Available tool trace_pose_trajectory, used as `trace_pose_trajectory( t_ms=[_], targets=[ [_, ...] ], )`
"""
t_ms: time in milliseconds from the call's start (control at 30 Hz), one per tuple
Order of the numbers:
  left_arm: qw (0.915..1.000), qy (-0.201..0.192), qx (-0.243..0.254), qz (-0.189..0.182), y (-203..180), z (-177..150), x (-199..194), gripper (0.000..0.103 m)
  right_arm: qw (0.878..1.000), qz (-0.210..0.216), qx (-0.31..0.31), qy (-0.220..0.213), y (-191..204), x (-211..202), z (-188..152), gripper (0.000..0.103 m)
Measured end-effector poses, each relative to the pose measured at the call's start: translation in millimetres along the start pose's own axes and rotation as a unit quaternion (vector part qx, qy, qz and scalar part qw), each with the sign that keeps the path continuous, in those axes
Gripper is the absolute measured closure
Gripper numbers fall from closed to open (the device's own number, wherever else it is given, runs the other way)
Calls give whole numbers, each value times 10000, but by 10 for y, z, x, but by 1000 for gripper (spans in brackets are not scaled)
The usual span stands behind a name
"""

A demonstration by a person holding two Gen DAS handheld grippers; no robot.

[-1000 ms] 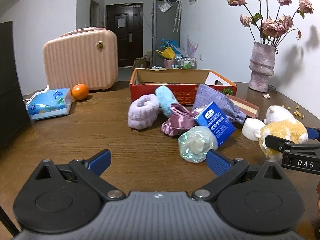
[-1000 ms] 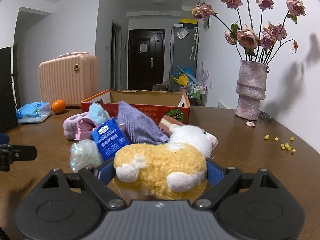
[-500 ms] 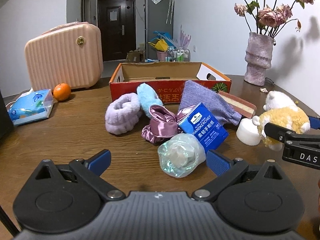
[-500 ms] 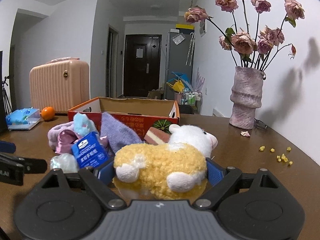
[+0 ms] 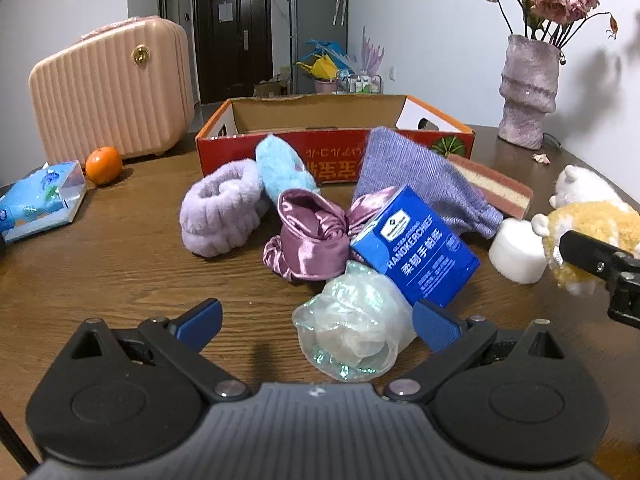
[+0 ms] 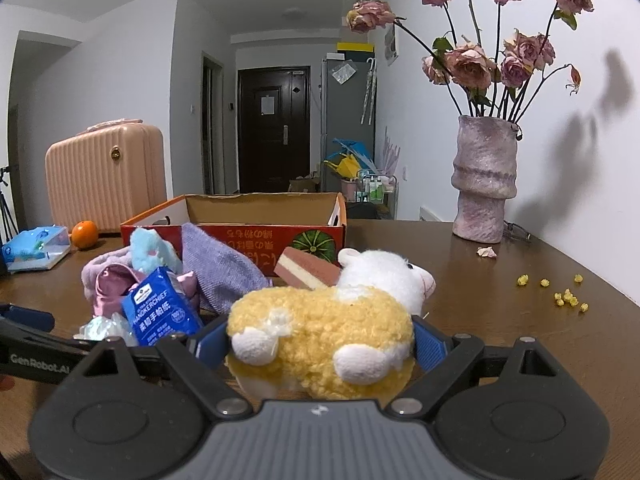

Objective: Organize soft objects
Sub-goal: 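Lift the plush sheep with the right tool while the left tool grasps the clear plastic bag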

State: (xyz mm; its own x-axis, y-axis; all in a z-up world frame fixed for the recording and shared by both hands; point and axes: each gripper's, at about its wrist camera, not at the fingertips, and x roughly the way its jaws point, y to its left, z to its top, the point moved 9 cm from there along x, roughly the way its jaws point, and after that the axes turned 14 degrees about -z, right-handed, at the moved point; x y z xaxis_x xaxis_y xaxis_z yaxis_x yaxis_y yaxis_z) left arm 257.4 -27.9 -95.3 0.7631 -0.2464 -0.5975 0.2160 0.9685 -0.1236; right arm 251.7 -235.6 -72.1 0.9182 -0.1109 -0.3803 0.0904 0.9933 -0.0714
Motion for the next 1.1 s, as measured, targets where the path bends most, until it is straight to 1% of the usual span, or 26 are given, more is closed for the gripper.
trace_pose_trajectory(
  t_ms=[200,300,333,367,400,467,567,667,900,967,1100],
  targets=[
    [10000,-24,47,-21,27,-19,63,0,10000,13,-79,-29,37,-11,-17,12],
    [9999,-14,75,-116,13,-29,81,11,9999,0,-113,-53,48,-16,-21,12],
    [9999,-20,83,-146,5,-31,79,17,9999,-6,-121,-64,51,-16,-21,12],
    [9998,-28,94,-185,-2,-32,74,26,9999,-12,-129,-71,49,-18,-23,12],
    [9997,-27,105,-237,-14,-34,74,31,9999,-17,-131,-78,49,-18,-23,12],
    [9993,12,135,-362,-51,-42,82,47,9999,-25,-121,-87,39,-22,-26,12],
    [9988,89,208,-431,-89,-69,99,55,9999,-44,-78,-99,15,-26,-21,12],
    [9987,46,215,-459,-97,-70,80,58,9999,-56,-39,-102,-9,-21,-19,12],
    [9986,-108,228,-472,-107,-82,-54,60,9999,-42,-5,-163,-14,-48,-16,12],
    [9985,-190,287,-431,-115,-76,-114,60,9998,-35,9,-190,-17,-56,-6,12],
    [9973,-480,410,-388,-143,-56,-284,60,9997,-14,22,-231,-25,-73,2,12]
  ],
)
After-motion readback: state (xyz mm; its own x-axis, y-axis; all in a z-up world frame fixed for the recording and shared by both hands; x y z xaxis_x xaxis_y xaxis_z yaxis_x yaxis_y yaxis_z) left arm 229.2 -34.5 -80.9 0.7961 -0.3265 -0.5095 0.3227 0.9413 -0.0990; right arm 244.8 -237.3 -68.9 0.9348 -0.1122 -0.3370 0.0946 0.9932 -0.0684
